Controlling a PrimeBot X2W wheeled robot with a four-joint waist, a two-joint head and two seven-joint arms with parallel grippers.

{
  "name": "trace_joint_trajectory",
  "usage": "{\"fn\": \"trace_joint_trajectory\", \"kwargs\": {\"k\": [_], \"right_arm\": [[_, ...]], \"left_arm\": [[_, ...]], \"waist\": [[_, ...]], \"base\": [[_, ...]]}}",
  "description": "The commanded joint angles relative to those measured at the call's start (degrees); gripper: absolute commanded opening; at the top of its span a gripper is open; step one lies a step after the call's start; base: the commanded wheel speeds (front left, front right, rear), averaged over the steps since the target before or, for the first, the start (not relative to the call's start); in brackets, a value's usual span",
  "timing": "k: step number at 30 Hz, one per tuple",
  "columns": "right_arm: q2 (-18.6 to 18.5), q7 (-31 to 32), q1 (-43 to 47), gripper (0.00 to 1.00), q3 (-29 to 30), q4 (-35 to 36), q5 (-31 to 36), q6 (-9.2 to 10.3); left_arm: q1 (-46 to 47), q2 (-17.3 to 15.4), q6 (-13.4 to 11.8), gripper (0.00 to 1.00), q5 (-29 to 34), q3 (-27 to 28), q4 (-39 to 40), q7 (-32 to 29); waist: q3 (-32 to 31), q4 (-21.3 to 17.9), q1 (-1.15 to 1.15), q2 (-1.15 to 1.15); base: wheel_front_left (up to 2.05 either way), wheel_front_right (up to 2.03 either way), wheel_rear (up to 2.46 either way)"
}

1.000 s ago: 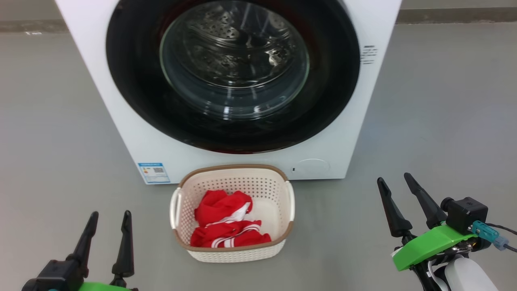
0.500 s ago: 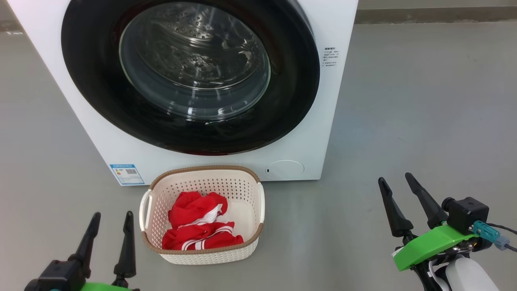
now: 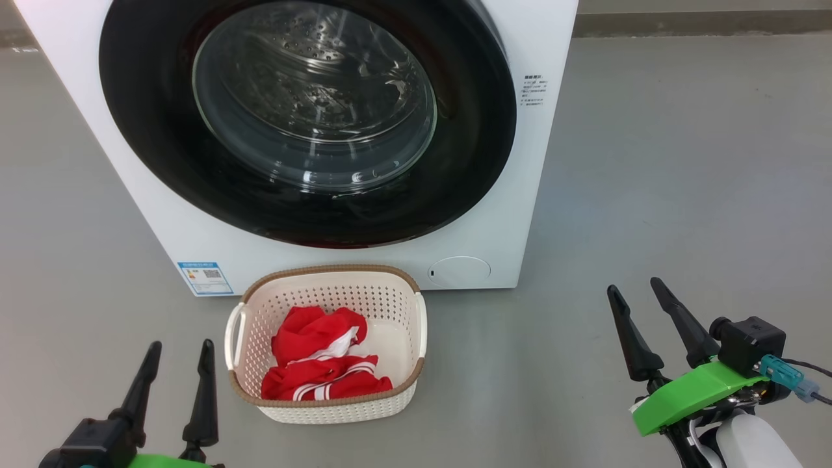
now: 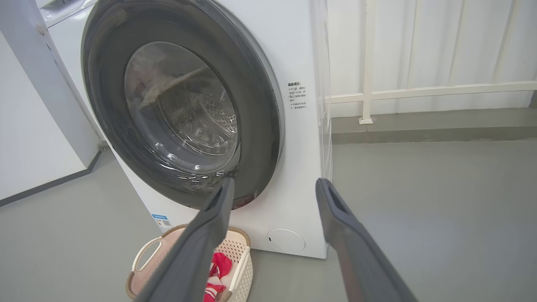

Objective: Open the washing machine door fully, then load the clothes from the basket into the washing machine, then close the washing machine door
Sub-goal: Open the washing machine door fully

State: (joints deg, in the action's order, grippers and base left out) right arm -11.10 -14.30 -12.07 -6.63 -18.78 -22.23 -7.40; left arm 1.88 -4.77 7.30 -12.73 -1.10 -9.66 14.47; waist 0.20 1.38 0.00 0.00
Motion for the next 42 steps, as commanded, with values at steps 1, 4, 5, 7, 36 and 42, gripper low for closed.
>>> {"fn": "trace_joint_trajectory", "kwargs": {"k": [1,4,5,7,36,42], "right_arm": [[-0.61,-0.7,-1.92,1.0,-1.32,1.57,-0.55,-0.09],[-0.61,-0.7,-1.97,1.0,-1.36,1.49,-0.62,-0.09],[-0.6,-0.7,-1.97,1.0,-1.38,1.46,-0.64,-0.09],[-0.6,-0.7,-1.99,1.0,-1.45,1.41,-0.67,-0.09],[-1.64,-0.7,-5.63,1.0,-1.42,0.29,-2.57,-0.09],[-2.54,-0.7,-8.03,1.0,-1.21,-0.06,-3.37,-0.09]], "left_arm": [[2.4,-0.92,0.19,1.0,-0.15,1.94,1.44,0.52],[2.37,-0.93,0.19,1.0,-0.11,2.04,1.45,0.52],[2.37,-0.94,0.19,1.0,-0.1,2.06,1.46,0.52],[2.36,-0.95,0.19,1.0,-0.08,2.11,1.48,0.52],[2.92,-1.76,0.19,1.0,-0.08,0.8,1.7,0.52],[3.93,-2.13,0.19,1.0,-0.11,0.45,2.36,0.52]], "waist": [[0.02,-0.01,0.0,0.0],[0.07,-0.03,0.0,0.0],[0.07,-0.04,0.0,0.0],[0.06,-0.06,0.0,0.0],[2.31,0.82,0.0,0.0],[4.33,1.45,0.0,0.0]], "base": [[0.0,0.0,0.0],[0.0,0.0,0.0],[0.0,0.0,0.0],[0.0,0.0,0.0],[0.0,0.0,0.0],[0.0,0.0,0.0]]}}
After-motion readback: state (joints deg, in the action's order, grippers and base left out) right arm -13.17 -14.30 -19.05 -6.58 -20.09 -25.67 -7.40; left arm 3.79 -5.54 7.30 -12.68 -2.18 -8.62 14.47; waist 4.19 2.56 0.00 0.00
